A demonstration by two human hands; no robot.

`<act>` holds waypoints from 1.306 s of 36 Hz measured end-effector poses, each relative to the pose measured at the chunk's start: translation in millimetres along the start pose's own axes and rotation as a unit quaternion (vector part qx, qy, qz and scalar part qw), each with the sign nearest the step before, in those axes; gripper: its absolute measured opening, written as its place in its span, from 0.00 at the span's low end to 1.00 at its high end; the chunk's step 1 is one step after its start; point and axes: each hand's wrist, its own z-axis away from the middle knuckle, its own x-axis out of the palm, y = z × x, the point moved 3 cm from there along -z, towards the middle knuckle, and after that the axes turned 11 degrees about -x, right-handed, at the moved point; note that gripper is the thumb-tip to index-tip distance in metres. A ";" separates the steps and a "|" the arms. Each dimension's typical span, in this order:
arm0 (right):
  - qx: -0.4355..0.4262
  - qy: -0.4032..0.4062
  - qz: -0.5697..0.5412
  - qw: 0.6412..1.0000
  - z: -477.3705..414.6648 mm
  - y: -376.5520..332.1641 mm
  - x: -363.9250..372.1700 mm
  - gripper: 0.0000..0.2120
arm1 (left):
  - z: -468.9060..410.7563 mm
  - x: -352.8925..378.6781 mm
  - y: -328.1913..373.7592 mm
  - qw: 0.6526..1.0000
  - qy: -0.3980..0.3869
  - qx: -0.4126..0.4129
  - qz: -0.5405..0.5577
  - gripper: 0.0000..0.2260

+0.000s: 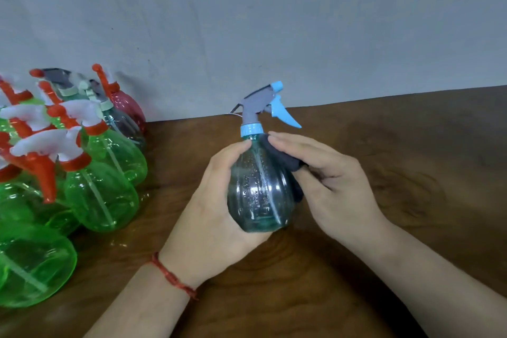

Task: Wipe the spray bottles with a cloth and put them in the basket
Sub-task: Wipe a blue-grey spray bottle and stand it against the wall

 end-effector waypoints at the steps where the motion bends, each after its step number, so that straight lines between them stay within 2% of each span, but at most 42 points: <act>1: -0.006 -0.002 0.006 1.000 0.5 -0.5 0.2 0.27 | 1.1 0.4 1.0 1.000 0.004 -0.004 0.011 0.51; 10: -0.065 -0.051 0.067 0.994 6.7 -9.6 3.5 0.27 | -0.6 -10.0 -6.3 0.988 0.110 -0.074 0.074 0.52; 18: -0.098 -0.061 0.088 0.989 9.5 -11.5 4.9 0.27 | -3.1 -8.4 -10.3 0.969 0.153 -0.122 0.153 0.50; 20: -0.097 -0.053 0.092 0.990 9.9 -10.5 5.4 0.29 | -2.4 -6.4 -9.7 0.970 0.150 -0.119 0.148 0.50; 24: -0.068 -0.020 0.082 0.994 7.8 -5.7 1.5 0.33 | 0.4 -7.0 -2.6 0.986 0.130 -0.079 0.064 0.52; 32: 0.003 0.033 0.037 0.999 2.4 -0.9 -3.3 0.25 | 2.2 4.3 11.7 0.997 0.048 0.027 -0.054 0.47; 38: 0.066 0.051 -0.019 0.996 1.7 0.5 -9.4 0.20 | 5.8 5.8 14.9 1.000 -0.006 0.004 0.001 0.55; 41: 0.048 0.054 -0.010 0.997 1.5 -0.7 -10.3 0.21 | 4.5 5.3 11.9 1.000 -0.007 0.009 0.010 0.53; 44: -0.010 0.042 0.040 0.998 2.1 -3.0 -8.8 0.24 | 3.9 7.8 9.4 0.999 0.009 0.038 -0.037 0.50; 47: -0.041 0.039 0.073 0.996 3.6 -1.7 -8.7 0.27 | 4.2 8.8 8.5 0.998 0.021 0.032 -0.057 0.51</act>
